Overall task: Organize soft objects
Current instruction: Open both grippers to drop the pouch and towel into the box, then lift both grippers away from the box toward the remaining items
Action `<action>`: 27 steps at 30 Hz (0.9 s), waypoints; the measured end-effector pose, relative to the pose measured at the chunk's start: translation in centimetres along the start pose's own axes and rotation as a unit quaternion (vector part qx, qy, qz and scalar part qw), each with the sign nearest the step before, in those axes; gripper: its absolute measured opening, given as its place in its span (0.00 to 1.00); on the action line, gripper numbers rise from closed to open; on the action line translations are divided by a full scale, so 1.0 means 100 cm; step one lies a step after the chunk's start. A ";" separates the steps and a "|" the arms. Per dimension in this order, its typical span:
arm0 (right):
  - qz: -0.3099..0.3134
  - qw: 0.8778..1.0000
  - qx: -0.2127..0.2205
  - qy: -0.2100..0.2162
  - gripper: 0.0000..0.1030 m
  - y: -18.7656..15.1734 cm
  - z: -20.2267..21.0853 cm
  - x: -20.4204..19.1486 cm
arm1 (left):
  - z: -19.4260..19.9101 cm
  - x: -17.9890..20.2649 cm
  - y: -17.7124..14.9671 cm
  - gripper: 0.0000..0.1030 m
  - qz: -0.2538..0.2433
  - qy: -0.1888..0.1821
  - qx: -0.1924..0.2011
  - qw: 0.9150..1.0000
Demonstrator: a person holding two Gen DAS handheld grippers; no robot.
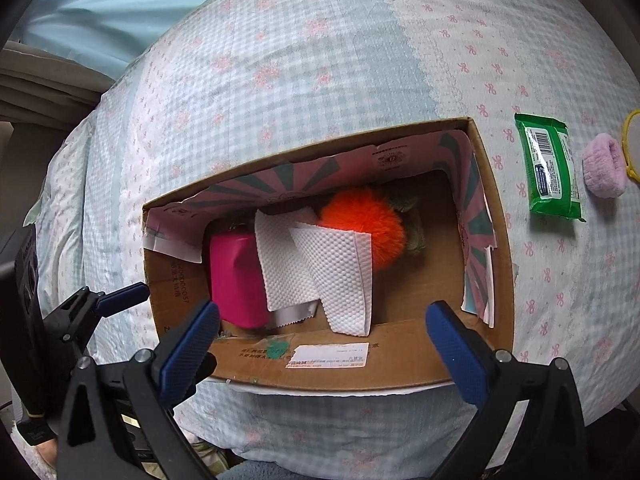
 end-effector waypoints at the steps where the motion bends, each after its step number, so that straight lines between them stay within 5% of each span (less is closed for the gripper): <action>1: 0.002 1.000 0.002 -0.001 1.00 -0.001 0.001 -0.001 | 0.001 0.000 -0.001 1.00 0.002 0.001 0.001 1.000; 13: 0.025 0.999 0.037 -0.020 1.00 -0.015 0.043 -0.014 | 0.033 0.001 -0.019 1.00 0.025 0.006 0.035 0.999; 21: 0.041 0.990 0.124 -0.053 1.00 -0.040 0.144 -0.026 | 0.107 0.007 -0.040 1.00 0.039 0.020 0.091 0.995; 27: 0.038 0.976 0.191 -0.096 1.00 -0.065 0.222 -0.016 | 0.180 0.026 -0.054 1.00 0.037 0.034 0.167 0.985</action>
Point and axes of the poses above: each gripper's, at about its wrist camera, not at the fingertips, and z roughly against the way its jaws point, x to its right, y to its top, the point moved 8 cm from there along -z, roughly the way its jaws point, and after that the axes turned 6 degrees about -x, right-handed, at the moved point
